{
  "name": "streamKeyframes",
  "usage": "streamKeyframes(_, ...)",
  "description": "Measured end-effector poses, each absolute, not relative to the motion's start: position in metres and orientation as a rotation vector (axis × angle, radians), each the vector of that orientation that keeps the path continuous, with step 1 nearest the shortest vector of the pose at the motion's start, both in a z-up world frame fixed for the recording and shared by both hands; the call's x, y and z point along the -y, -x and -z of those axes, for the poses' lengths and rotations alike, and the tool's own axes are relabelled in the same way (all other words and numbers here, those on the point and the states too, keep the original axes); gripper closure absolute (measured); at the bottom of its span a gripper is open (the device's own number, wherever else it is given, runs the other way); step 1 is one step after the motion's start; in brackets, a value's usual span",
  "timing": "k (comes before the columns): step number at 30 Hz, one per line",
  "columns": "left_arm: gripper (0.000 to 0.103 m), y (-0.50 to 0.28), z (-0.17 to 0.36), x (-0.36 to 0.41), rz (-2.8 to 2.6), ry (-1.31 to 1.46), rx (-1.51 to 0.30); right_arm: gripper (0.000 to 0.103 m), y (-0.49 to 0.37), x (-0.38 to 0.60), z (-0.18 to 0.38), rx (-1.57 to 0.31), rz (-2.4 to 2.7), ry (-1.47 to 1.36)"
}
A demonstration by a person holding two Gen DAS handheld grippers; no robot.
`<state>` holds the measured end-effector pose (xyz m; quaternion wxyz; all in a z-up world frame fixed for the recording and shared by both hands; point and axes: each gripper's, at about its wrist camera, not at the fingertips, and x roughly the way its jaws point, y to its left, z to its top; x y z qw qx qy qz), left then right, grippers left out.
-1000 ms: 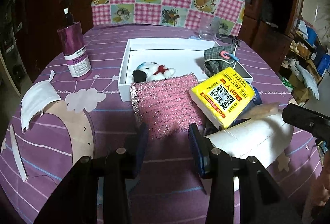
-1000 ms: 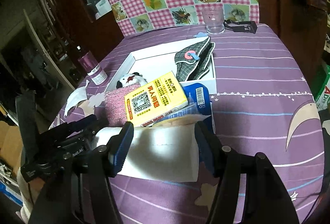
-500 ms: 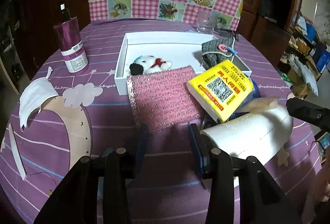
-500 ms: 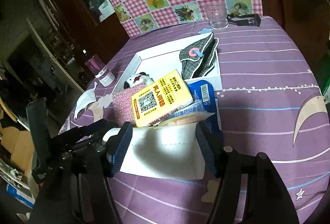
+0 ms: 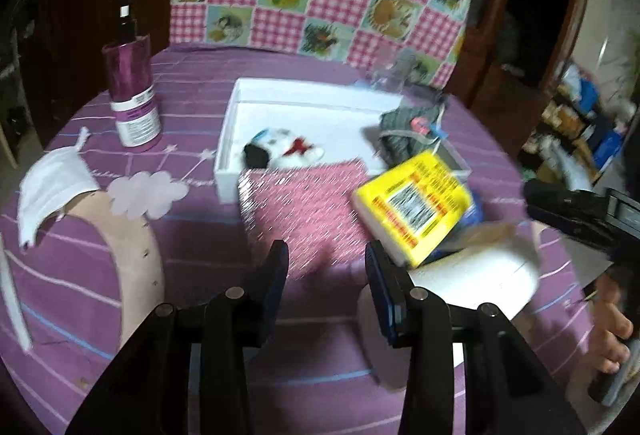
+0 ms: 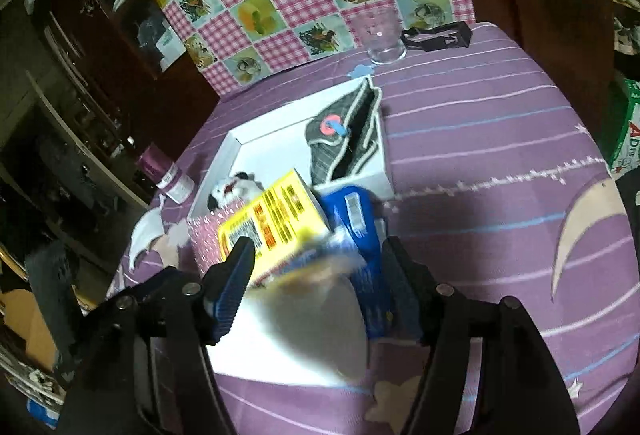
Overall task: Organize soft objects
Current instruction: 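Grasp the pink sparkly sponge with the left tool while the right tool grasps the yellow card box, then lift the pink sponge with the left tool while the right tool lifts the yellow card box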
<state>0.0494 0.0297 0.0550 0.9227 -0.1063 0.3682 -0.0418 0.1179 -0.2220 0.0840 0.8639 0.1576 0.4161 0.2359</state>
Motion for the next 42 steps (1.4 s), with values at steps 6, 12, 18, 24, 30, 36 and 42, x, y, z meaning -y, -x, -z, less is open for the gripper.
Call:
streamKeyframes(6, 0.064, -0.075, -0.051, -0.035, 0.135, 0.354, -0.868, 0.036, -0.166, 0.192, -0.088, -1.054, -0.555, -0.312)
streamKeyframes(12, 0.064, -0.100, -0.053, -0.036, 0.099, 0.402, -0.957, 0.036, -0.208, 0.164, -0.076, -1.230, -0.535, -0.192)
streamKeyframes(18, 0.073, -0.108, -0.051, -0.024, 0.112, 0.363, -0.955, 0.036, -0.217, 0.162, -0.062, -1.251, -0.554, -0.109)
streamKeyframes(24, 0.082, -0.118, -0.026, -0.021, 0.206, 0.461, -1.025, 0.040, -0.221, 0.164, -0.046, -1.310, -0.610, -0.127)
streamKeyframes(30, 0.088, -0.118, -0.022, -0.019, 0.236, 0.489, -1.006, 0.052, -0.217, 0.162, -0.046, -1.330, -0.638, -0.113)
streamKeyframes(36, 0.089, -0.113, -0.021, -0.020, 0.235, 0.495, -0.993, 0.063, -0.207, 0.156, -0.056, -1.320, -0.661, -0.079)
streamKeyframes(42, 0.099, -0.108, -0.025, -0.027, 0.190, 0.473, -0.963, 0.065, -0.200, 0.157, -0.069, -1.302, -0.773, -0.142)
